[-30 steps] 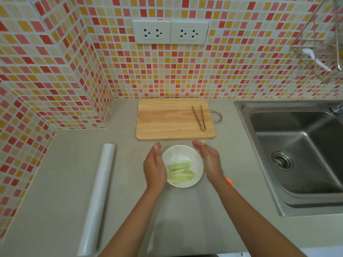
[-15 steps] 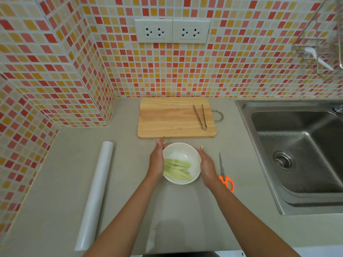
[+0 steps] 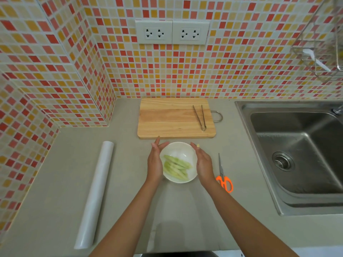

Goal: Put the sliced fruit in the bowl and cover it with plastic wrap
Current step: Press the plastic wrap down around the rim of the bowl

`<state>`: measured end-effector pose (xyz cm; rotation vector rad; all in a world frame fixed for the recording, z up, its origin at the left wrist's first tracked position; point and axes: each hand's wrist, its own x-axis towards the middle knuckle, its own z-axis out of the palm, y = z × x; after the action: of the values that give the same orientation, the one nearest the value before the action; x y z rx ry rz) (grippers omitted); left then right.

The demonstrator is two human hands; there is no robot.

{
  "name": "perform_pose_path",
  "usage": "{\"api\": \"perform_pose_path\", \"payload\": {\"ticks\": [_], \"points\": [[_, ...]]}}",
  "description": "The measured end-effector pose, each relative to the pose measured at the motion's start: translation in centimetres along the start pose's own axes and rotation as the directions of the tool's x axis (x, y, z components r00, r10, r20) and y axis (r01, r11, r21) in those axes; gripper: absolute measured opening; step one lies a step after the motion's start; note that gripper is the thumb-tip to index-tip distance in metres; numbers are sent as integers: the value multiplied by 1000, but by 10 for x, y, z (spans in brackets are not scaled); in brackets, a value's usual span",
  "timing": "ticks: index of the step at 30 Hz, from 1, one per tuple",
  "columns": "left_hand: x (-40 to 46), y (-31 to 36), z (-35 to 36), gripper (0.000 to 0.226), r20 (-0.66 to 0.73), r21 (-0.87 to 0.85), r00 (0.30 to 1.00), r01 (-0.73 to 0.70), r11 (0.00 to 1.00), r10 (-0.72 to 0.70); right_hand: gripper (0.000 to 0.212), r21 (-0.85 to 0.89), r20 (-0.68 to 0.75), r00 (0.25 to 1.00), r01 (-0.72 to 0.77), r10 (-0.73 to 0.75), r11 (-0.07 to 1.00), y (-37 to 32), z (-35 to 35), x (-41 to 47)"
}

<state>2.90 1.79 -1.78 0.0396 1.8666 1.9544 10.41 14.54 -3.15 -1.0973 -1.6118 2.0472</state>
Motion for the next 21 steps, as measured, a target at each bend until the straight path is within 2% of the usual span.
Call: {"api": "perform_pose_path", "payload": {"ticks": [2, 4, 7, 10, 12, 17, 21], "points": [[6, 5, -5, 45, -6, 20, 1000, -12, 1000, 12, 25, 14, -53, 999, 4, -3, 1000, 3, -2, -3], [6, 4, -11, 48, -103, -5, 994, -42, 999, 42, 25, -6, -87, 994, 61, -61, 998, 3, -4, -3], [-9, -1, -13, 49, -209, -72, 977, -57, 996, 41, 29, -27, -41, 994, 102, -103, 994, -7, -3, 4], [-22, -9, -4, 52, -183, -131, 983, -22, 991, -2, 24, 1, 104, 994, 33, -33, 999, -15, 2, 10], [-24, -13, 3, 52, -170, -136, 985, 3, 991, -26, 27, -4, 150, 989, -3, 3, 1000, -13, 2, 10], [-15, -20, 7, 49, -176, -202, 981, 44, 978, -80, 32, 68, 103, 993, -66, 59, 996, -4, 0, 8], [-10, -28, 6, 52, -148, -300, 976, 111, 947, -162, 46, 105, 96, 992, -95, 85, 990, 2, 4, 7]]}}
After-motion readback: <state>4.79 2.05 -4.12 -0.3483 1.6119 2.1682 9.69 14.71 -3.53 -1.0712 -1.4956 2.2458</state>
